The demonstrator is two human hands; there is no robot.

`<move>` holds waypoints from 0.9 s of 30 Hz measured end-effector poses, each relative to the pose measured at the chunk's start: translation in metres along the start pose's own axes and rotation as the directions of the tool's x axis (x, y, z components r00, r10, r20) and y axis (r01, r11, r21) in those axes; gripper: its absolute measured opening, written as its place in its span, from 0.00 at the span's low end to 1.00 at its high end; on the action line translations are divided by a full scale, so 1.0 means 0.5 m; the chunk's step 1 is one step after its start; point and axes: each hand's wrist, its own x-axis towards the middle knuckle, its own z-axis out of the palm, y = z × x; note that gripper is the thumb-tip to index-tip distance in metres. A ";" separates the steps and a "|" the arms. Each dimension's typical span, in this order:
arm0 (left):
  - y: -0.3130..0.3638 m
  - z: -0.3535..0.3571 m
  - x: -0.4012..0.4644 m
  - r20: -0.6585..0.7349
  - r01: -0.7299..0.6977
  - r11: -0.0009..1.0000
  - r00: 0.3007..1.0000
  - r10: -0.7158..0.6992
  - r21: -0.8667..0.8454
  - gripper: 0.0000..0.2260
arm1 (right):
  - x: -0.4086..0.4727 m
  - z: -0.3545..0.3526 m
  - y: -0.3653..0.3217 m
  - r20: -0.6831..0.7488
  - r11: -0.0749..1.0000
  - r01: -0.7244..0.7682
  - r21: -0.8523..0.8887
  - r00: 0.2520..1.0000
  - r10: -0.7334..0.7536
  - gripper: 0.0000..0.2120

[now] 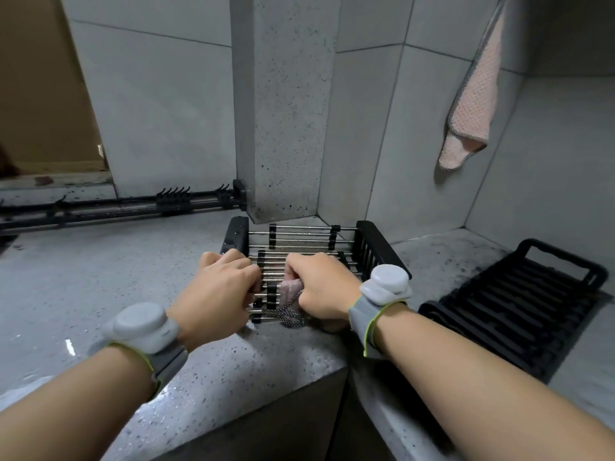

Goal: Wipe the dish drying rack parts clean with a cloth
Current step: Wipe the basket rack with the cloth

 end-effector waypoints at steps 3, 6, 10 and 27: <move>-0.001 0.000 -0.001 0.002 0.002 1.000 1.000 -0.002 -0.009 0.09 | -0.009 -0.011 0.033 0.007 0.997 -0.057 0.047 0.998 0.057 0.06; -0.001 0.003 -0.001 -0.018 0.007 1.000 1.000 -0.007 -0.012 0.11 | -0.010 -0.028 0.058 0.038 0.991 -0.097 0.094 0.995 0.094 0.07; -0.002 0.008 0.004 -0.029 0.002 1.000 1.000 -0.003 -0.013 0.11 | 0.008 -0.022 0.025 0.012 0.969 -0.060 0.238 0.998 0.058 0.11; -0.001 0.009 -0.002 -0.045 -0.015 1.000 0.999 0.015 -0.003 0.12 | -0.028 -0.071 0.107 0.045 0.985 -0.099 0.138 0.995 0.094 0.16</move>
